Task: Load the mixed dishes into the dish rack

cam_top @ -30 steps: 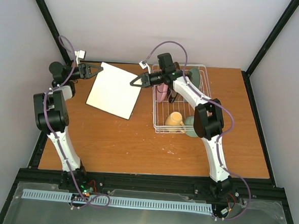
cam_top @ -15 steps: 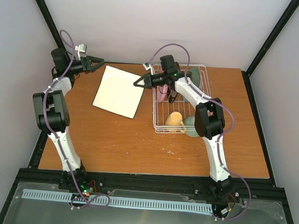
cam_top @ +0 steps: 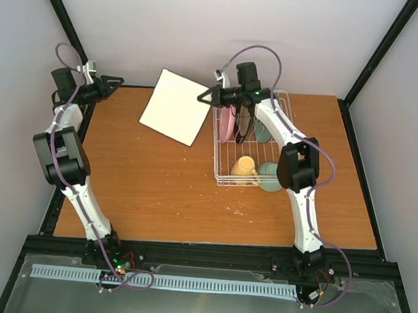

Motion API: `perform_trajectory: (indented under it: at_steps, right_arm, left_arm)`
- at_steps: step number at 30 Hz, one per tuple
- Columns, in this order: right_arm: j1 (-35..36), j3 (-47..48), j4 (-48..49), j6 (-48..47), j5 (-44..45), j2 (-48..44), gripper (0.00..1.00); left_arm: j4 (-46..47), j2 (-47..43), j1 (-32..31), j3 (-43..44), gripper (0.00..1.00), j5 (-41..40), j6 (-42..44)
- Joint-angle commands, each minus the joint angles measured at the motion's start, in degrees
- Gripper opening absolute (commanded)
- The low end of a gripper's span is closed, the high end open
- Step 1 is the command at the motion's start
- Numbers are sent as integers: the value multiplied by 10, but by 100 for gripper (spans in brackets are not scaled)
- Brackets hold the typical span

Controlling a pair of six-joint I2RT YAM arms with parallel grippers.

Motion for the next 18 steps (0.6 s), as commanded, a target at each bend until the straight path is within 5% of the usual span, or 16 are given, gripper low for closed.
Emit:
perform_trajectory:
  at_steps: [1,8,18]
  right_arm:
    - [-9,83,54,31,-13,-48,3]
    - [-49,72,10,4,98,-118,3]
    - [-101,-95,28,-16,302,-280,3]
  left_arm:
    - [-41,-5,-3,14,47,-32,42]
    - [-26,-5,-3,-20,46,-36,38]
    - [-43,3,-3,-51,44,-35,58]
